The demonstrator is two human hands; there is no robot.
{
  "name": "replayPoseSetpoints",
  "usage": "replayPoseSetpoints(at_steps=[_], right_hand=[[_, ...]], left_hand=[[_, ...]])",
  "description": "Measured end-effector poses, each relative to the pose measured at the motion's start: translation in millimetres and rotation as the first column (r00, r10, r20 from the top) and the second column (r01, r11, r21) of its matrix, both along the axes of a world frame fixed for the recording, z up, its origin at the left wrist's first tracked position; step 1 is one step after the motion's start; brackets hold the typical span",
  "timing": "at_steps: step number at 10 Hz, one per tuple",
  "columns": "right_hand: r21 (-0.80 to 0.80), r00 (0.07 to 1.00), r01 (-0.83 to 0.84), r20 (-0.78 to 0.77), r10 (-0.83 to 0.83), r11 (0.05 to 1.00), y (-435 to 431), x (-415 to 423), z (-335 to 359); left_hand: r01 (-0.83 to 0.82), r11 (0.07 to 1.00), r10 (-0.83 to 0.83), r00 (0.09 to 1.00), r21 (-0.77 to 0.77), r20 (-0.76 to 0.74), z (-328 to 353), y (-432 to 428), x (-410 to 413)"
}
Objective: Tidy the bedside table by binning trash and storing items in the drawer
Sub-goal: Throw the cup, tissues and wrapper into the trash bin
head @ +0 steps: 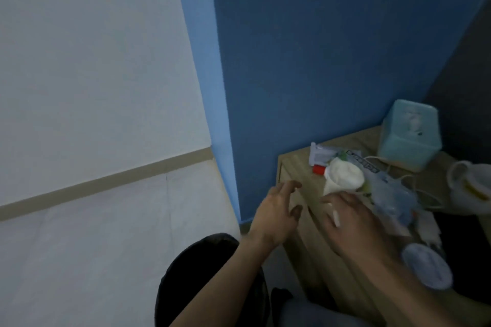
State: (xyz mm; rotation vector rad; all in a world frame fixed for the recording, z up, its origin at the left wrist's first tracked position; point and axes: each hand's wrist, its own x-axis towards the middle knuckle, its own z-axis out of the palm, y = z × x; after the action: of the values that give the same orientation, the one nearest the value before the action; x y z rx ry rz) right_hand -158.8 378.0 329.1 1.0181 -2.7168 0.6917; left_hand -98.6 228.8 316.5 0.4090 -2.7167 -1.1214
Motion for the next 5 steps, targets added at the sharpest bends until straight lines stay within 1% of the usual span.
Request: replayPoseSetpoints(at_steps=[1,2,3,4,5], right_hand=[[0.118,0.959,0.229,0.145,-0.245,0.966,39,-27,1],[0.171,0.934,0.275,0.184,-0.305,0.946,50,-33,-9],[0.160,0.928,0.274,0.213,-0.305,0.948,51,-39,-22],[0.202,0.932,0.260,0.201,-0.300,0.944,46,-45,-29],[0.294,0.931,0.289,0.135,-0.339,0.911,43,-56,-43]], left_hand=[[0.057,0.998,-0.057,0.994,-0.011,-0.089,24,26,-48],[0.132,0.991,-0.132,0.990,0.011,-0.055,27,37,-74],[0.185,0.979,-0.173,0.975,-0.080,0.136,24,47,-101],[0.164,0.984,-0.143,0.962,-0.074,0.232,17,51,-115],[0.139,0.990,-0.132,0.969,-0.021,0.209,9,57,-128]])
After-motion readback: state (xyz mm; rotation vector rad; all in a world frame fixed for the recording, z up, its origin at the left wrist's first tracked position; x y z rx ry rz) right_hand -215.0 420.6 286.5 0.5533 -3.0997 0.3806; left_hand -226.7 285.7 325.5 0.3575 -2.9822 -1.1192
